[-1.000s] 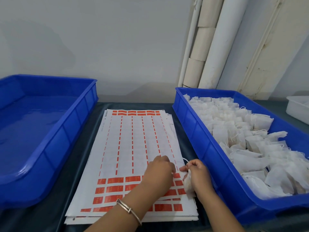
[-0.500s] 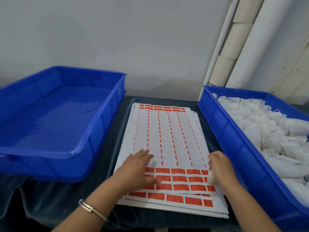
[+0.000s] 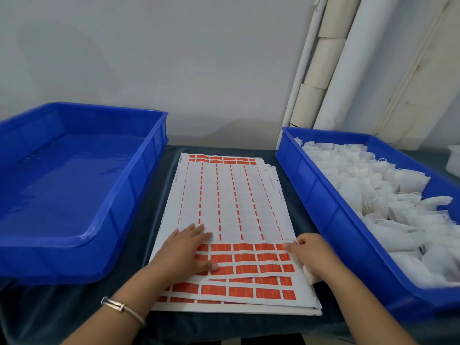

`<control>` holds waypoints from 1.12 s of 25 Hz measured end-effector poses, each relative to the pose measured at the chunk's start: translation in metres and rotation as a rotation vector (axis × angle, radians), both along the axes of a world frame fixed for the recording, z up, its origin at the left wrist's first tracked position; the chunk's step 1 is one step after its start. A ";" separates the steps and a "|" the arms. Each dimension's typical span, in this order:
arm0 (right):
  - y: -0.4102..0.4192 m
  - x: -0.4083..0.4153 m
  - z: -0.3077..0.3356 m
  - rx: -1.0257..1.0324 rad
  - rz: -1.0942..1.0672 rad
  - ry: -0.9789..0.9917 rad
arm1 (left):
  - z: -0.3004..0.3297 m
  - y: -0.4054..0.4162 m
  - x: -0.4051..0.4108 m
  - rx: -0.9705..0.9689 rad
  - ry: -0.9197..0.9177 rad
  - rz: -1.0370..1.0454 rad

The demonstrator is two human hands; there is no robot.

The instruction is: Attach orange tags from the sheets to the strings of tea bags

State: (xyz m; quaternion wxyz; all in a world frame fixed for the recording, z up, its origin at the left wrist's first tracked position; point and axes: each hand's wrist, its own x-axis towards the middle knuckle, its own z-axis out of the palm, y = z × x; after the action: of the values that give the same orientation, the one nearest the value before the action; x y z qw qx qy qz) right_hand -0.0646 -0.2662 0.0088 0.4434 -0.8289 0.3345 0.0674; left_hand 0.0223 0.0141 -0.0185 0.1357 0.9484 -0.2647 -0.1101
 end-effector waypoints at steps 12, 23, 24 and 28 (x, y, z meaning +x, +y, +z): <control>0.006 0.000 0.005 0.089 0.032 -0.036 | 0.009 0.004 -0.004 -0.263 0.034 0.209; 0.011 0.009 0.020 0.580 0.163 -0.139 | 0.039 0.017 0.001 -0.300 0.088 0.262; 0.011 0.009 0.018 0.570 0.153 -0.171 | 0.046 0.019 0.003 -0.177 0.083 0.218; 0.013 0.005 0.013 0.495 0.152 -0.259 | 0.072 -0.014 -0.004 -0.138 -0.161 0.141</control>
State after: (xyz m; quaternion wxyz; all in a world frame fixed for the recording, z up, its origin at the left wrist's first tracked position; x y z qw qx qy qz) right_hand -0.0593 -0.2533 0.0220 0.6646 -0.7200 0.1854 0.0737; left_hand 0.0187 0.0003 0.0532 0.1865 0.9588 -0.2145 -0.0054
